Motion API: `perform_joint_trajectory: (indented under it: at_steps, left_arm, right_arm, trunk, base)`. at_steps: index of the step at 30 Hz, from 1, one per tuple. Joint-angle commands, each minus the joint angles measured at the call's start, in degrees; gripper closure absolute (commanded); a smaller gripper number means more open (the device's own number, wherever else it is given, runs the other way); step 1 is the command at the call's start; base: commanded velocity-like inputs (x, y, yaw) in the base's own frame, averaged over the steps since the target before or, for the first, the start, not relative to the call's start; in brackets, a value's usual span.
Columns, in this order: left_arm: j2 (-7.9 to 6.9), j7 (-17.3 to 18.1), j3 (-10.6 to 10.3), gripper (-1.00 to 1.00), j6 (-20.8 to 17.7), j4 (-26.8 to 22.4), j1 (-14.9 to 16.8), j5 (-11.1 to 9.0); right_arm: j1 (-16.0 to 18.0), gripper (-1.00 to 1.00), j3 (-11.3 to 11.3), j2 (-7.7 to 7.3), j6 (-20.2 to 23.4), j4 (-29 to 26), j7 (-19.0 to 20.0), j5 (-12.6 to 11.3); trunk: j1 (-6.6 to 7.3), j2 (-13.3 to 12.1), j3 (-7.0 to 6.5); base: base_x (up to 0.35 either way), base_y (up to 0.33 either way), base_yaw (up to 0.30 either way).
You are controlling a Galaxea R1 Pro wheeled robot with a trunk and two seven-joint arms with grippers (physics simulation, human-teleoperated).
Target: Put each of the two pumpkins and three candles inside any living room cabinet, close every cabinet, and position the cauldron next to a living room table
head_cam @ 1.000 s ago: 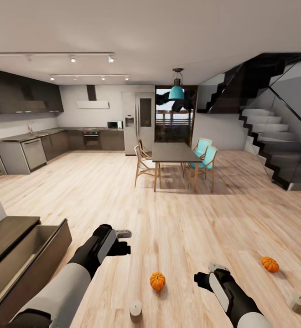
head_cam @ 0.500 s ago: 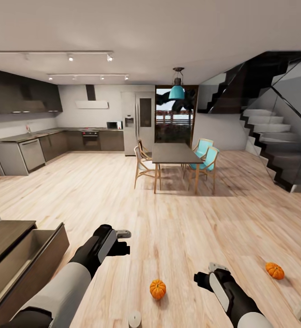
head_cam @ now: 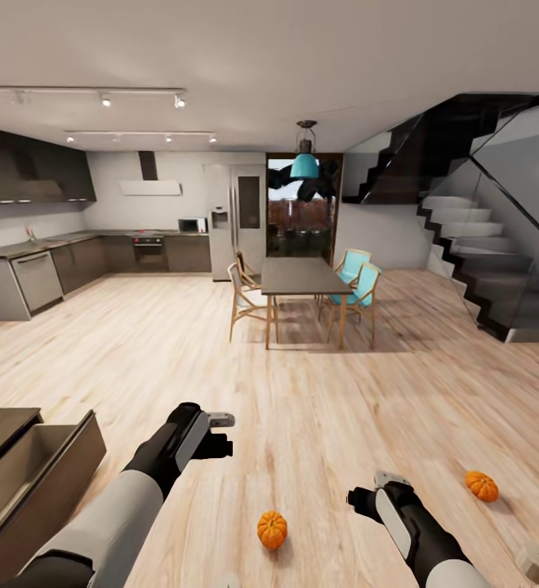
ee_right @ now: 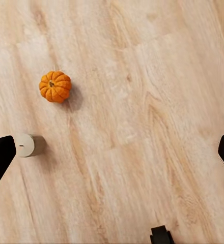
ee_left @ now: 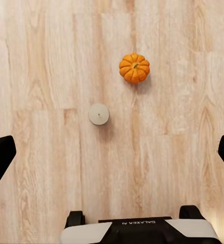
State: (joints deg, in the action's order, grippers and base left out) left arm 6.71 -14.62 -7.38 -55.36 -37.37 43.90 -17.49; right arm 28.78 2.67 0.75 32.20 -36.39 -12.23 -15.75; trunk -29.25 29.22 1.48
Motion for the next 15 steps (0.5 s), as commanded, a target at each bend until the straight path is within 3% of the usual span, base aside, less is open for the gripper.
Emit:
perform_joint_trajectory:
  at_steps: [1,10,15]
  left_arm:
    - [-0.03,-0.55,-0.18,-1.00,-0.18,-0.07,0.04,-0.59]
    - [-0.05,-0.51,-0.06,-1.00,-0.65,-0.02,0.17,-0.35]
    - [-0.10,-0.49,0.06,-1.00,-1.19,0.01,0.85,-0.28]
  right_arm:
    - [0.04,-1.00,0.13,0.06,0.16,-0.09,-0.44,-0.60]
    - [0.04,-1.00,0.14,0.12,0.17,-0.09,-0.43,-0.60]
    - [0.04,-1.00,0.14,0.20,0.19,-0.09,-0.43,-0.60]
  trunk:
    - [-0.05,0.11,0.10]
    - [-0.05,0.11,-0.21]
    - [-0.05,0.11,-0.28]
  base:
    - [0.122,-0.026,-0.252]
    - [0.104,-0.007,-0.261]
    - [0.021,-0.001,-0.095]
